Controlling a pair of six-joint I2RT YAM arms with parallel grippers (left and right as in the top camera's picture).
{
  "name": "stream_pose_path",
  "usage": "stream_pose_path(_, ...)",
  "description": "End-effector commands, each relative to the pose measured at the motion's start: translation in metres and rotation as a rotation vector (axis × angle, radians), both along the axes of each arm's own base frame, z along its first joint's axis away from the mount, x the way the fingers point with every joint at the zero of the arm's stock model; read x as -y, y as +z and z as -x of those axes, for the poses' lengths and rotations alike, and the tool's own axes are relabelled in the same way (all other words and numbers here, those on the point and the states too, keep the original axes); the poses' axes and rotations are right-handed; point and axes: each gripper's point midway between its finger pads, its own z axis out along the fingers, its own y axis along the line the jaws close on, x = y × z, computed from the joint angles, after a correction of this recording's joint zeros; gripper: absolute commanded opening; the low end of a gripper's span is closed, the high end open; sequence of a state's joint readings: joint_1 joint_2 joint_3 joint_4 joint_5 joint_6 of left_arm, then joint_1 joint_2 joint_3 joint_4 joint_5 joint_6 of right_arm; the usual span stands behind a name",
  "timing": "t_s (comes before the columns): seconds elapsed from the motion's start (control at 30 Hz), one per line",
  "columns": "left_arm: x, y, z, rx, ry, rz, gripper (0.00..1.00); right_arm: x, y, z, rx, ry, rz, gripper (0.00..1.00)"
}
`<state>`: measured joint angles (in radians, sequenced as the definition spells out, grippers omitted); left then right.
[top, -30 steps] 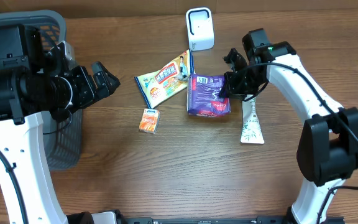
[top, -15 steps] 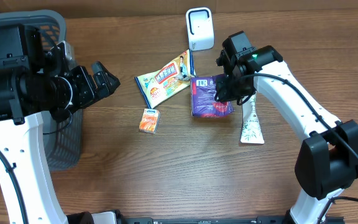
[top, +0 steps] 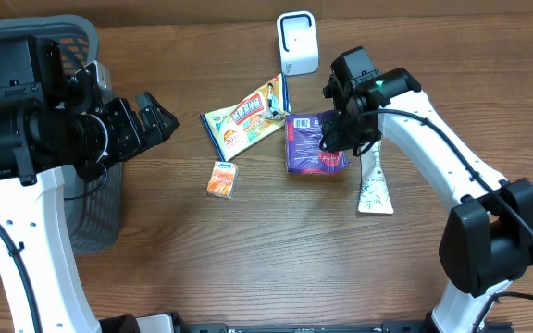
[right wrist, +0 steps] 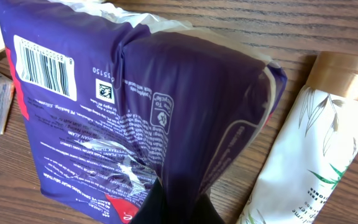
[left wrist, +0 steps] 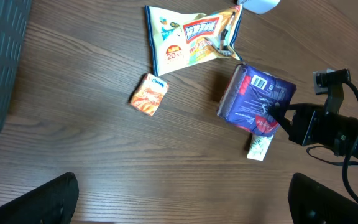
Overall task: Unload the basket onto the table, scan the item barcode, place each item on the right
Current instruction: 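Move the box toward the scanner and set it down on the table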
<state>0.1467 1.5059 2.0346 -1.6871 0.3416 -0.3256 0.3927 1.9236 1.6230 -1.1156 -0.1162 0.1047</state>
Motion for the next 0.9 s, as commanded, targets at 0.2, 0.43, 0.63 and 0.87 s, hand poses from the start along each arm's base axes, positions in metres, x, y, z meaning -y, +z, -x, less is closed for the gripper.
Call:
stream_pose_path(0.2,0.001,0.0,0.0,0.003,-0.012,0.008,1.0,0.066,0.063,-0.015,0.164,-0.152,0.372,0.04)
stream_pose_path(0.43,0.001,0.0,0.0,0.003,-0.012,0.008,1.0,0.076,0.05,-0.004,0.14,-0.122,0.515,0.04)
stream_pose_path(0.63,0.001,0.0,0.0,0.003,-0.012,0.008,1.0,0.066,0.033,0.034,-0.004,-0.088,0.566,0.07)
stream_pose_path(0.87,0.001,0.0,0.0,0.003,-0.012,0.008,1.0,0.03,0.013,0.06,-0.009,-0.006,0.636,0.07)
